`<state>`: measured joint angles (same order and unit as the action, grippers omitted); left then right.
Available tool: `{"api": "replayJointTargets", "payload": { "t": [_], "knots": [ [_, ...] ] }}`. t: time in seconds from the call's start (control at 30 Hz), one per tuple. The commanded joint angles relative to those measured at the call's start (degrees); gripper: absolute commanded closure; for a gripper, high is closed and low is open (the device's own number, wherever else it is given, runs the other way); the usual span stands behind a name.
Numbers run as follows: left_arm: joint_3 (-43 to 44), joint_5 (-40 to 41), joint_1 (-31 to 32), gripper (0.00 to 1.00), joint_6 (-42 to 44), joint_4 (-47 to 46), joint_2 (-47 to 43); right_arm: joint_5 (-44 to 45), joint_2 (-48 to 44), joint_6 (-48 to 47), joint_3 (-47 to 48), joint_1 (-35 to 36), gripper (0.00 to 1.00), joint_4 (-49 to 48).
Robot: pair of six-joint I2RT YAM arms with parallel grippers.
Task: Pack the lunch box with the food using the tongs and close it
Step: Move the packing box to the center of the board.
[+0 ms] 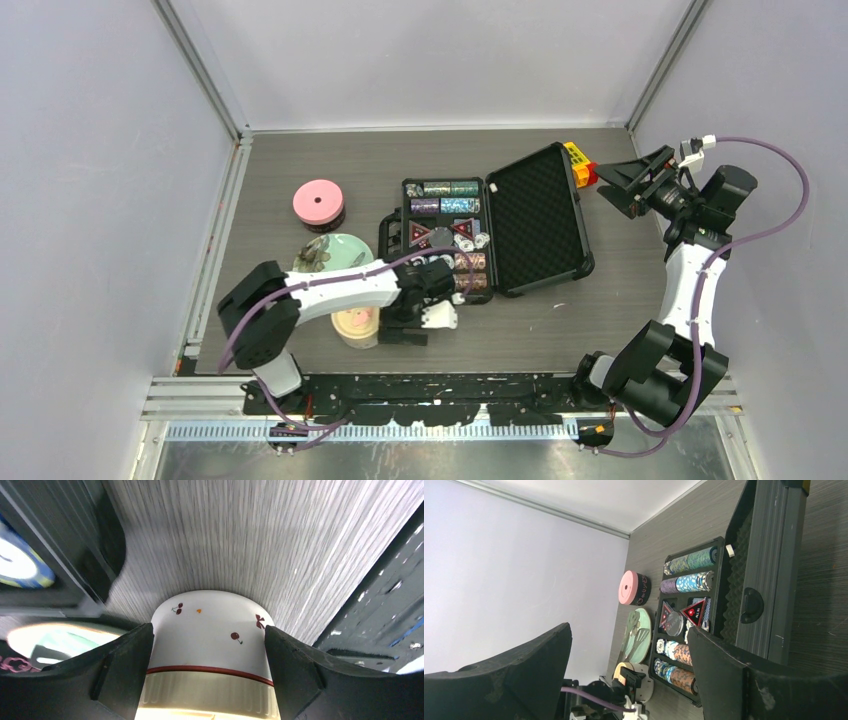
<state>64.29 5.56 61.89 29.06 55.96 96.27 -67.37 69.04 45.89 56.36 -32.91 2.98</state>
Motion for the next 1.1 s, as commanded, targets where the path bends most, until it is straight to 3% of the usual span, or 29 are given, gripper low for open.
{"api": "replayJointTargets", "payload": {
  "t": [0.0,0.3,0.6,1.07],
  "knots": [
    [-5.6,2.8,-3.9,0.17,1.9,2.1,-6.4,-1.1,-1.4,0.4,0.2,-0.2,0.10,-2.7],
    [-14.7,3.5,-13.8,0.17,4.1,3.6,-16.5,-1.1,-1.5,0.5,0.2,-0.2,0.10,-2.7],
    [-21.1,6.7,-27.6,0.16,13.3,2.4,-26.2,-1.1,-1.8,0.7,0.0,-0.2,0.10,-2.7],
    [-16.7,2.5,-53.2,0.15,28.7,-4.0,-25.4,-1.5,-2.3,0.9,-0.4,-0.2,0.10,-4.4]
  ]
}}
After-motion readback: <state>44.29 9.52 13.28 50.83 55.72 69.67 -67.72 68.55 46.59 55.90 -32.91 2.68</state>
